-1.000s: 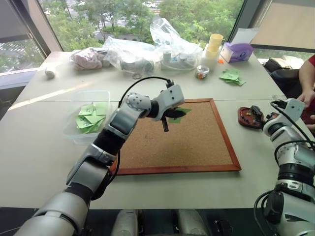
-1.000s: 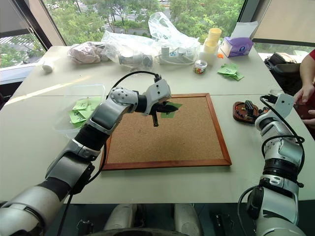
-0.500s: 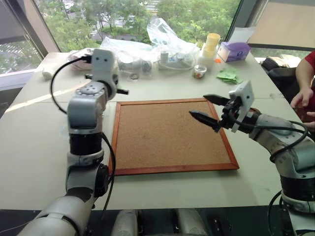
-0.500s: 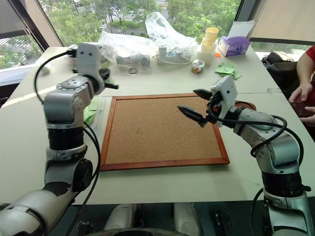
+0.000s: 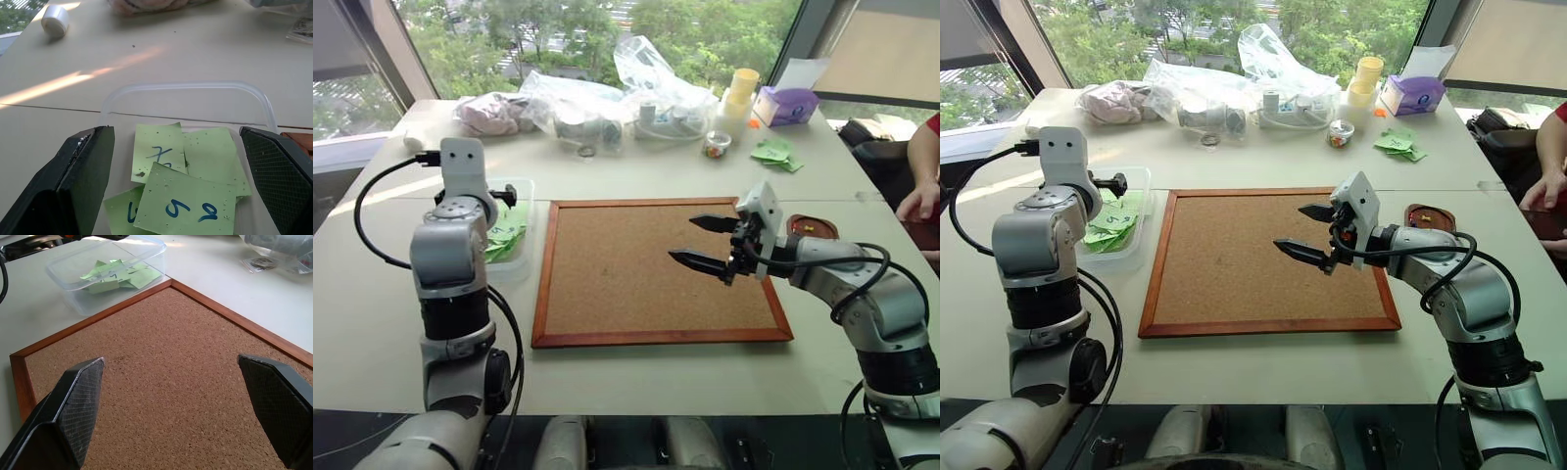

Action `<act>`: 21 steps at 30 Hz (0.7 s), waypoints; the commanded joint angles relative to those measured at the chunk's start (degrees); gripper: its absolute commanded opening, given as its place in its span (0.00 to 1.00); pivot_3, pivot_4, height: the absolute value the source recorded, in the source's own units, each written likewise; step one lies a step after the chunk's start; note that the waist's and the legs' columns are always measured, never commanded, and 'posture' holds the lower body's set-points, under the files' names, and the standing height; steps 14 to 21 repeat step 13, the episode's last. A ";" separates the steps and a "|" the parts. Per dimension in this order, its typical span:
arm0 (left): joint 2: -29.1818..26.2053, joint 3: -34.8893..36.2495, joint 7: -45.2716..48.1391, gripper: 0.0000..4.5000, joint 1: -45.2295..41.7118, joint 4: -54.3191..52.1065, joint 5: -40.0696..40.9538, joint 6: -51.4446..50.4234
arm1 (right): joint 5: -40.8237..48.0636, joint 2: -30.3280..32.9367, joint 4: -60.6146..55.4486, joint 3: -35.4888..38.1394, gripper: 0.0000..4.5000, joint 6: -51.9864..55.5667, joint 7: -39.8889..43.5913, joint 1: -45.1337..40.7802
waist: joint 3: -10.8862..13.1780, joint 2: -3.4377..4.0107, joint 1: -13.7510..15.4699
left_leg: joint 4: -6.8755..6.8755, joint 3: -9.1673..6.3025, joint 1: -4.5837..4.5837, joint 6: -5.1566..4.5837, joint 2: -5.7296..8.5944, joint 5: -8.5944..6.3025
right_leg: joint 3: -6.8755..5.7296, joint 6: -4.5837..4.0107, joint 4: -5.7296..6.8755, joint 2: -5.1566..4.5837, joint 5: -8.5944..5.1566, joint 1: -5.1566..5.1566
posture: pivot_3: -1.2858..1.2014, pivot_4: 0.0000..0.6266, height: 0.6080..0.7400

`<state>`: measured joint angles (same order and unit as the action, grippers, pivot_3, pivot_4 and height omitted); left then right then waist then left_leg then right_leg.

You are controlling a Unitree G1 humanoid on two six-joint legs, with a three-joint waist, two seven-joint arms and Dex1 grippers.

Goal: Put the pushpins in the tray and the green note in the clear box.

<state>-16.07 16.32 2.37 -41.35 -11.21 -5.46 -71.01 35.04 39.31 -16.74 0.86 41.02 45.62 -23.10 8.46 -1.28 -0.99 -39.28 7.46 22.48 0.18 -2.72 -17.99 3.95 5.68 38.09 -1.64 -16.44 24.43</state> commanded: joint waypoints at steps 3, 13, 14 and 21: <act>-2.30 3.22 3.32 0.98 -0.70 -6.81 4.22 0.58 | 3.29 2.34 -2.90 6.11 1.00 1.87 0.85 2.13 | 0.01 -0.01 0.25 | 0.00 0.01 0.01 0.01 0.00 0.01 | 0.00 0.00 0.00 -0.02 0.00 0.00 | 0.52 0.24 0.99; -14.79 -4.59 34.06 0.98 7.85 -20.34 30.54 -0.76 | 8.80 5.44 -9.21 15.10 1.00 8.79 -2.63 11.01 | 0.01 0.01 -0.25 | 0.08 0.04 -0.12 0.05 -0.03 0.01 | 0.04 -0.01 -0.02 -0.01 0.00 -0.08 | 0.52 0.24 0.99; -14.79 -4.59 34.06 0.98 7.85 -20.34 30.54 -0.76 | 8.80 5.44 -9.21 15.10 1.00 8.79 -2.63 11.01 | 0.01 0.01 -0.25 | 0.08 0.04 -0.12 0.05 -0.03 0.01 | 0.04 -0.01 -0.02 -0.01 0.00 -0.08 | 0.52 0.24 0.99; -14.79 -4.59 34.06 0.98 7.85 -20.34 30.54 -0.76 | 8.80 5.44 -9.21 15.10 1.00 8.79 -2.63 11.01 | 0.01 0.01 -0.25 | 0.08 0.04 -0.12 0.05 -0.03 0.01 | 0.04 -0.01 -0.02 -0.01 0.00 -0.08 | 0.52 0.24 0.99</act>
